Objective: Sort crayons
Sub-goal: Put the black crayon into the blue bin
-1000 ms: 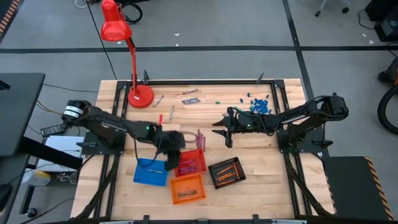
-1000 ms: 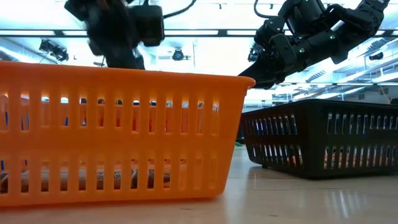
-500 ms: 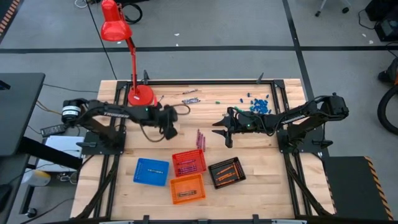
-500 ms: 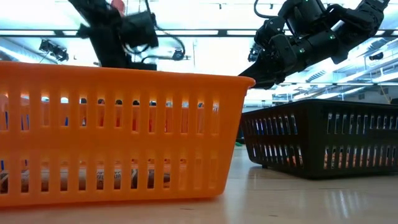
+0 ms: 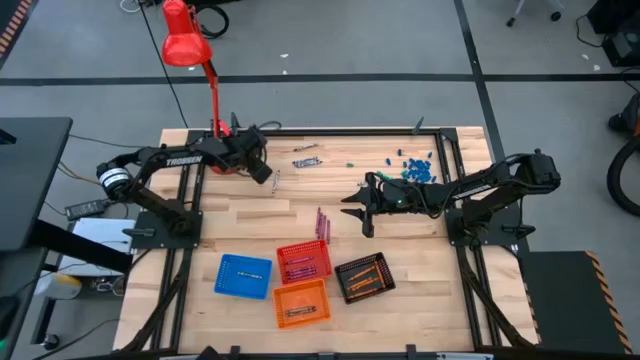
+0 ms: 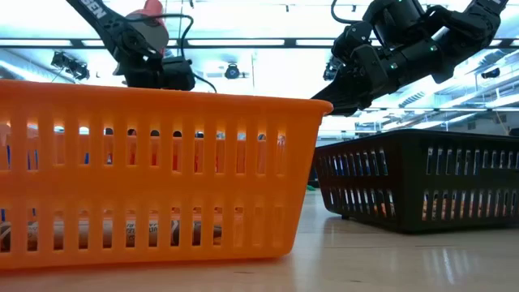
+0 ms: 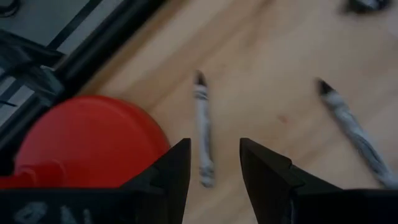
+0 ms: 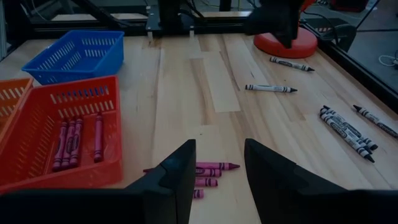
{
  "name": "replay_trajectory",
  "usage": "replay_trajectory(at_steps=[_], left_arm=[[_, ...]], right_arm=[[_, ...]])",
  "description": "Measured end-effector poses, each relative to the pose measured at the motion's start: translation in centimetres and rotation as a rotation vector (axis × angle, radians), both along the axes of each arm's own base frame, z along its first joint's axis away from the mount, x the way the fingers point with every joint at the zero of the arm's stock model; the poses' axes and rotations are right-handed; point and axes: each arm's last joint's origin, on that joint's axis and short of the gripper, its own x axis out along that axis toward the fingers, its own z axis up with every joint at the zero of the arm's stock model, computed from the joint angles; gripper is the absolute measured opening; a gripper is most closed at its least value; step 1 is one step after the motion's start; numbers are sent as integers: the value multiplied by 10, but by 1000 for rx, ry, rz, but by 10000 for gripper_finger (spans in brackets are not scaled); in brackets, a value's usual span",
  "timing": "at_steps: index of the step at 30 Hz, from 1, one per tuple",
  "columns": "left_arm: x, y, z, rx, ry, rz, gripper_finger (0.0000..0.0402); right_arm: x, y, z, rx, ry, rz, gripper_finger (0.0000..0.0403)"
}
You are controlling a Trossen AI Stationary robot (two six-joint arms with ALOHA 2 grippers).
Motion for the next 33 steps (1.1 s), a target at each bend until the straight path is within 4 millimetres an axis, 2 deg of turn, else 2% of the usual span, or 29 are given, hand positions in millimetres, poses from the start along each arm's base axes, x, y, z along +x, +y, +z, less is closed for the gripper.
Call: replay_trajectory(at_steps=[3,10,17,22,27,33], left_arm=[[-5,15,-5,-26,-29,5,148],[0,42,-25,20,-56,-50,148],[-7,51,-44,-63,-21,-42,148],[-9,55,-51,-118,-29,-55,144],[-10,54,-53,-157,-52,-53,118],[-9,52,-54,-173,-55,-67,48]], right_arm=[[0,0,1,-1,-10,0,141],[1,0,1,3,-16,10,141],[1,1,1,5,-15,17,141],[1,1,1,6,-14,18,141],[1,1,1,6,-14,20,141],[1,1,1,6,-14,20,141]])
